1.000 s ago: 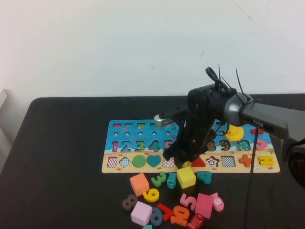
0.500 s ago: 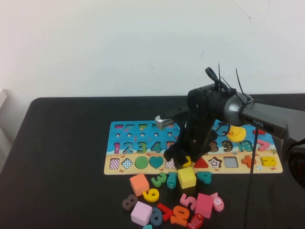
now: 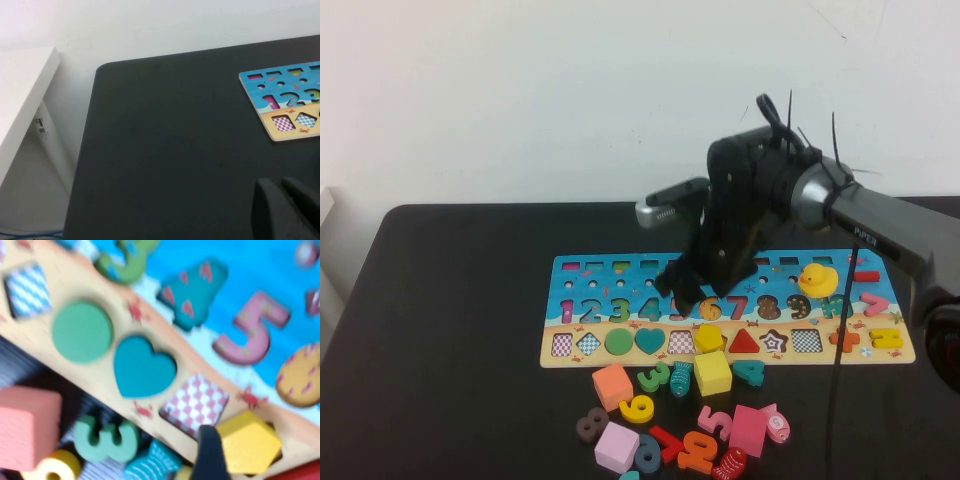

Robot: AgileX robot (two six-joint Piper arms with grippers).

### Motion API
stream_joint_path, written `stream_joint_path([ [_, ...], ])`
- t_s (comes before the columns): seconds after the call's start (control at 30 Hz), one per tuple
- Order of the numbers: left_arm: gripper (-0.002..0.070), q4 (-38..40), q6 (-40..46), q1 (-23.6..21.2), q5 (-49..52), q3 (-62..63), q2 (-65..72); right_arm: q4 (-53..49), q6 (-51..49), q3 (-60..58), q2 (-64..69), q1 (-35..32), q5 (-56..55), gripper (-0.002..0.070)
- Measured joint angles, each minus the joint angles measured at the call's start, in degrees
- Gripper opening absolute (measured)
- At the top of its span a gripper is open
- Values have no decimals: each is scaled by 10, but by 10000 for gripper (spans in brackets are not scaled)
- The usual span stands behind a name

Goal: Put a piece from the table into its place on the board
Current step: Place the "Pentagon" into the hole of the Pentagon

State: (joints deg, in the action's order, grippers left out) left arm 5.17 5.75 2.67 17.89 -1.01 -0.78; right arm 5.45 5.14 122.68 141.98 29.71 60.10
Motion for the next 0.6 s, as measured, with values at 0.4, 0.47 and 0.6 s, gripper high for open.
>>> stream_joint_path([
  [0.4, -2, 0, 0, 0, 0, 0, 0, 72, 41, 11, 23, 0, 11, 27],
  [0.47, -2, 0, 0, 0, 0, 0, 0, 76, 41, 11, 26, 0, 8, 19],
  [0.6, -2, 0, 0, 0, 0, 0, 0, 77, 41, 11, 36, 0, 5, 19],
])
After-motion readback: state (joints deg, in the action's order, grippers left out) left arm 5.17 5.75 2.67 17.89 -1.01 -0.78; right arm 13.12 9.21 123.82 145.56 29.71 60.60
